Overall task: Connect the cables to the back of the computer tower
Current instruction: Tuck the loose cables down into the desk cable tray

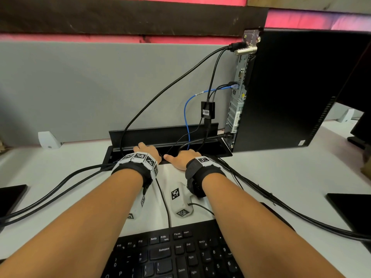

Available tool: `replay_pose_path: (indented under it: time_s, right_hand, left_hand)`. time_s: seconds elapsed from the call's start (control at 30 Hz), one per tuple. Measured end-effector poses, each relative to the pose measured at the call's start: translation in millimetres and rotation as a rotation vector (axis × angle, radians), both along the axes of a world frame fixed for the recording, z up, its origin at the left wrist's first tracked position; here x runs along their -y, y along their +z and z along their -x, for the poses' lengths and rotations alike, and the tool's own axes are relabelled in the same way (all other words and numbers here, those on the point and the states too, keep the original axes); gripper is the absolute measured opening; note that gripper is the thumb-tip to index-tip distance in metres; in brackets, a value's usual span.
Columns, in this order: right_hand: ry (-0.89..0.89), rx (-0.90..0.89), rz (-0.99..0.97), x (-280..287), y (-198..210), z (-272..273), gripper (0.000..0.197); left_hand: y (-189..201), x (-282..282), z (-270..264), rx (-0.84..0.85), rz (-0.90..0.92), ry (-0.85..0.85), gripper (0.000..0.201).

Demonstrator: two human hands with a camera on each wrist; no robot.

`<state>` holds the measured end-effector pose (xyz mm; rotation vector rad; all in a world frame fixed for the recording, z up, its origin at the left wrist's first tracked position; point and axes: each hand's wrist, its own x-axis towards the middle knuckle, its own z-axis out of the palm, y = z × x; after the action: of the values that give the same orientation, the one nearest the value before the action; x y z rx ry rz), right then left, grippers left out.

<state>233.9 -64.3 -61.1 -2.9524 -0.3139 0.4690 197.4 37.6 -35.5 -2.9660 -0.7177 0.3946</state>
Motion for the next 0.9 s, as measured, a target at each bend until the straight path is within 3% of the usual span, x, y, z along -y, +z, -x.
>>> replay_pose_path:
  time_s: [0.3,0.37,0.53,0.63,0.73,0.83,0.9]
  right_hand:
    - [0.035,0.097,-0.072,2,0,4,0.076]
    - [0.063,0.154,-0.144,6,-5,5,0.072]
    - [0.08,0.146,-0.406,15,-9,2,0.042]
    - [0.074,0.148,-0.483,17,-11,2,0.036]
    - [0.057,0.18,-0.565,19,-11,3,0.034]
    - [0.048,0.156,-0.387,14,-10,4,0.041]
    - [0.032,0.123,-0.228,8,-9,4,0.05]
  left_hand:
    - [0,-6,0,-0.008,-0.081,0.066,0.05]
    - [1,-5,6,0.014,-0.123,0.092,0.042]
    - [12,-3,9,-0.088,-0.085,0.044,0.033]
    - [18,-5,11,-0.047,0.064,0.024,0.019]
    - [13,-7,12,-0.188,-0.018,-0.147,0.022]
    - [7,-13,5,-0.214,-0.032,-0.233,0.034]
    - [5,-15,4,-0.189,0.04,-0.185,0.04]
